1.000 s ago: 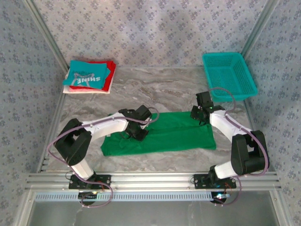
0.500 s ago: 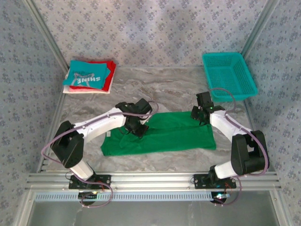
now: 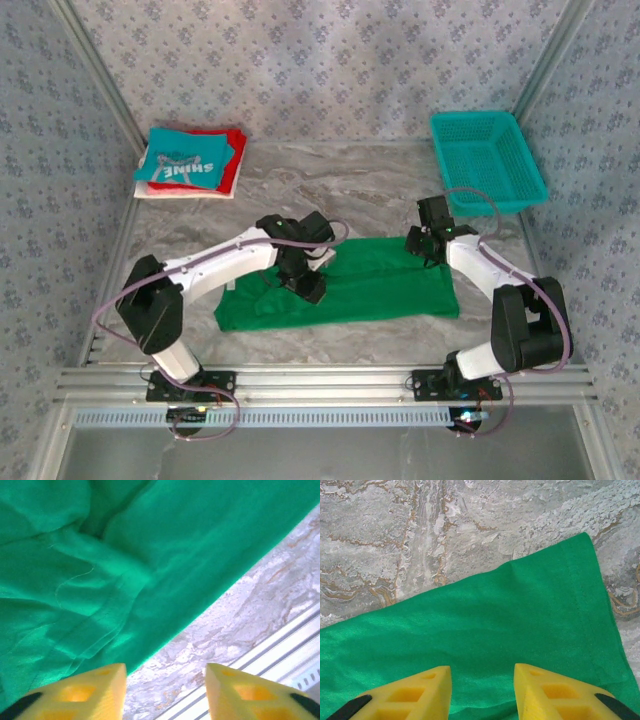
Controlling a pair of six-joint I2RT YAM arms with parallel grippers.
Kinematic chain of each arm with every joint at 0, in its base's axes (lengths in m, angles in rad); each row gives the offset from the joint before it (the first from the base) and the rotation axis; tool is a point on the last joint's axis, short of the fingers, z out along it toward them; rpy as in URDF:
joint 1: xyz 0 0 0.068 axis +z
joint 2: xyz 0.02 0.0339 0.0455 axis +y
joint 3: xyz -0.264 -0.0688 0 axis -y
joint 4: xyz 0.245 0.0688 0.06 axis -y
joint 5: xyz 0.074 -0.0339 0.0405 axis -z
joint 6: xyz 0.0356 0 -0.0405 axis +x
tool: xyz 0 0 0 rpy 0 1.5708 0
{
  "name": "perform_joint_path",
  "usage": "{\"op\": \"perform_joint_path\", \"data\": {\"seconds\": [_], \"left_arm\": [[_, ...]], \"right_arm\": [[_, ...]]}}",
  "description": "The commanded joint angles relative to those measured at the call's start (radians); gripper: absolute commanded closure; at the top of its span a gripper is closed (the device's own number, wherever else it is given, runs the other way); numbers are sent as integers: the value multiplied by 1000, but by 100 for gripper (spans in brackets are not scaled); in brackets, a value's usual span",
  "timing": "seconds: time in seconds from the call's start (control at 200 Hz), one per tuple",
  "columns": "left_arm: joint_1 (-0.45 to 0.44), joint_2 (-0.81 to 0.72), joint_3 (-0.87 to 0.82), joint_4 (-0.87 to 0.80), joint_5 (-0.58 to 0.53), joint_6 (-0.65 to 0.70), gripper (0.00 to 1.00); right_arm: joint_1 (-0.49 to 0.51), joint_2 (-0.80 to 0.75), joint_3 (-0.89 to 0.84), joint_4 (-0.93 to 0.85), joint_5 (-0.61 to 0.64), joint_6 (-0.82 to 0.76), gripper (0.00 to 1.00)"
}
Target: Fold and stack the t-shirts
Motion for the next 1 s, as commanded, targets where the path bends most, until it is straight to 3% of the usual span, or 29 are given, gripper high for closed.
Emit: {"op": "perform_joint_path", "data": {"seconds": [0.0,0.09,0.21,0.38,0.5,0.61,0.879,0.994], "left_arm": [[47,-107,-46,39,-85,-27,47],[141,-219,-138,148,-84,-51,45],[337,-306,-273,284,-71,-68,46],[582,-249,-368,476,27,-61,51],[615,-137,-327,540,51,-37,61],[624,-30,-292,562,64,-42,76],[707,117,-332,590,56,-104,92],[754,133,-354,604,44,-106,93]], "right_arm": [[0,-15,14,-22,-5,-23,60],[4,-15,20,-23,-2,-28,60],[24,-8,38,-39,36,-43,60],[66,39,87,-62,37,-84,63],[98,105,131,-82,7,-122,67],[85,193,180,-151,-39,-85,90],[-20,303,195,-159,-53,7,91],[-48,338,203,-184,-33,26,91]]}}
